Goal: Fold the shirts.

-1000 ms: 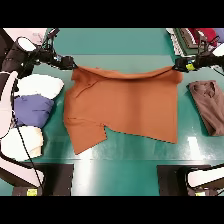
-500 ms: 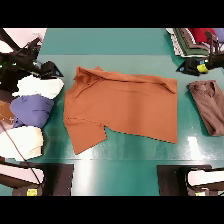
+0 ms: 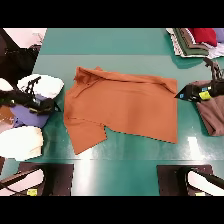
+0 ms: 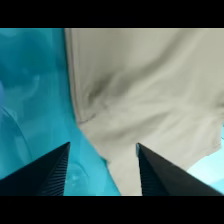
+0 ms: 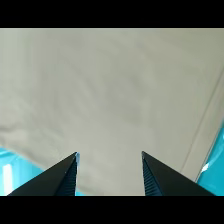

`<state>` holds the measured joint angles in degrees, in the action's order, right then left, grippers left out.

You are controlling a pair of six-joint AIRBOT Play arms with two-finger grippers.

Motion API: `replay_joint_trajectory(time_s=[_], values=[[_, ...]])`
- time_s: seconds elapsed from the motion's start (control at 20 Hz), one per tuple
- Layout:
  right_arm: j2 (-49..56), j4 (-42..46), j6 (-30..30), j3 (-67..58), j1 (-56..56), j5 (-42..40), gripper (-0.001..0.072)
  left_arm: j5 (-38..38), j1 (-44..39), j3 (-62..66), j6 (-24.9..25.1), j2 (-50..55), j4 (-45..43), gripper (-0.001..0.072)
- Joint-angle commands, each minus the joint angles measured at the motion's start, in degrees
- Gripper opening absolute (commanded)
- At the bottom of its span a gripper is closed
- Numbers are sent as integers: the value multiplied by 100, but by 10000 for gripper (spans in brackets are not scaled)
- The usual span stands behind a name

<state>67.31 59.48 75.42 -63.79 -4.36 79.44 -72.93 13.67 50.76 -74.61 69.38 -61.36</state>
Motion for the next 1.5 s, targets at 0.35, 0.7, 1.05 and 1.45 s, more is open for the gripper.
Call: replay_joint_trajectory(time_s=[0.35,0.7,1.05,1.45], values=[[-909,-9,0,494,-2,90,450,1182,-35,-1034,203,111,894,483],[-1056,44,22,498,-4,188,450,1088,-48,-1032,234,341,1095,149],[-1362,72,107,2000,-1257,494,450,1067,-48,-684,334,-140,1123,24],[-868,59,-96,3770,-2618,92,448,922,-48,-529,457,-267,1252,24]])
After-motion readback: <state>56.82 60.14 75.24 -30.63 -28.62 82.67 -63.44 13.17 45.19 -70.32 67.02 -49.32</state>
